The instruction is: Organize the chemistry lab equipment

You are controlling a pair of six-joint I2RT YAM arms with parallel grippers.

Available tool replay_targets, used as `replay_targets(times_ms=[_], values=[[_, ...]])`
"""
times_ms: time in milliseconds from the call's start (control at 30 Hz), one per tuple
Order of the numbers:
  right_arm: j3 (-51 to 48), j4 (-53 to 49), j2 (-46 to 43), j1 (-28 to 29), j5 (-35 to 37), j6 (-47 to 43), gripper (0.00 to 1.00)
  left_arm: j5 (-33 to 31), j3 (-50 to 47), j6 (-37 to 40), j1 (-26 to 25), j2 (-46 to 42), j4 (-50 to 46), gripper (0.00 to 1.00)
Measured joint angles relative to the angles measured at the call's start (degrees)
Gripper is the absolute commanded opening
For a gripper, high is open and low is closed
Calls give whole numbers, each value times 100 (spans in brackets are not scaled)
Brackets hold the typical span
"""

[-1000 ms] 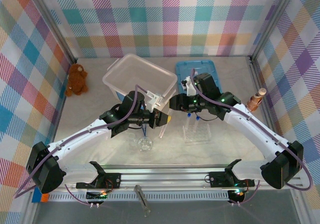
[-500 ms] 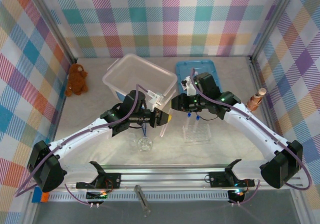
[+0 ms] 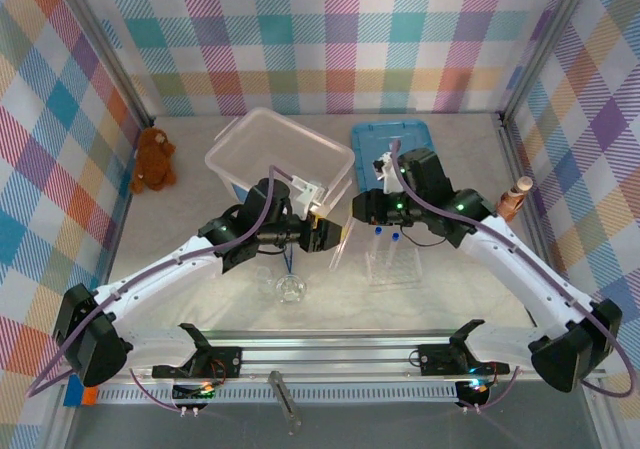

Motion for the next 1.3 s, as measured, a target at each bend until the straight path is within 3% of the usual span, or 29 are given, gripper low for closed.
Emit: replay_targets(times_ms=[267,533,700,1033,1300], values=[[155,-326,-953,2,1176,-363,21,-601,0,0,0,-348,-72,55],[105,-603,-2098,2,3136,-638,18,-942,-59,-4,0,-365,-138,55],[-70,-732,-2347,2,4087,-710,18,-942,-76,-22,0,-354,-129,55],[-1255,-726,-2312,4,4957,-654,17,-988,-76,-129,0,-317,-131,55],[-2140,-426,-2509,7,4946,-365,18,-1043,-76,-136,0,-245,-129,55]])
